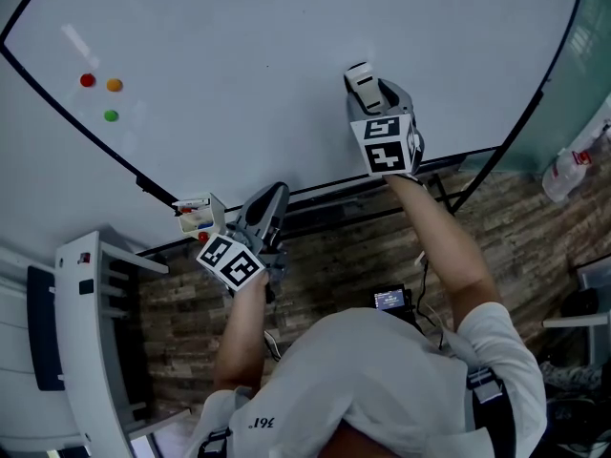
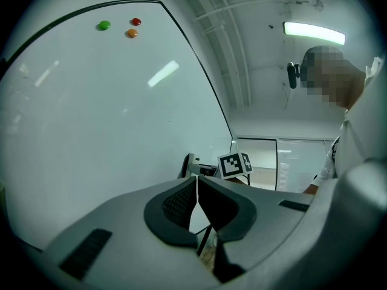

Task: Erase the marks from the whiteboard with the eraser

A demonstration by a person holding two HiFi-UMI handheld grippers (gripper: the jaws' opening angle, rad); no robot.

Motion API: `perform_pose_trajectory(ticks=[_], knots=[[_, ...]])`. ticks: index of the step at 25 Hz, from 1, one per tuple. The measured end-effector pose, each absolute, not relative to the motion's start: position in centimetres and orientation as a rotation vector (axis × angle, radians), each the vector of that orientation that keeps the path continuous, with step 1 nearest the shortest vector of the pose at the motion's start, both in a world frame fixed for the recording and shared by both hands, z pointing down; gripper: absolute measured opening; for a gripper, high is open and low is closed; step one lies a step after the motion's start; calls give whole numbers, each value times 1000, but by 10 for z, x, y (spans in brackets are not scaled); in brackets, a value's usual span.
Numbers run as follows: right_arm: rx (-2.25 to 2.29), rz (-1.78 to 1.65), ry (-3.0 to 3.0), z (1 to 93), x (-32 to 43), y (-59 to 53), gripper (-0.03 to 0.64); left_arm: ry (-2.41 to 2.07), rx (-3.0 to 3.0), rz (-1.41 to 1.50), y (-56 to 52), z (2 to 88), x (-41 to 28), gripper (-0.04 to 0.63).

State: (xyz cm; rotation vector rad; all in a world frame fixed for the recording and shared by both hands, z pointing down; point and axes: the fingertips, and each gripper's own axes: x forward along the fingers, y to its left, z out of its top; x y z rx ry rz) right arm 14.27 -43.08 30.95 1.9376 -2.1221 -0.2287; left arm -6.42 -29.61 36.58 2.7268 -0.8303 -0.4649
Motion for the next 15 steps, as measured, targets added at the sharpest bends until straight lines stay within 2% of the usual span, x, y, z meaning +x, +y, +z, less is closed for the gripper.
perform_pose_trajectory(ticks=[15], knots=[[1968, -228, -2125, 311, 178, -425, 239, -822, 2710, -439, -296, 374, -39, 14]])
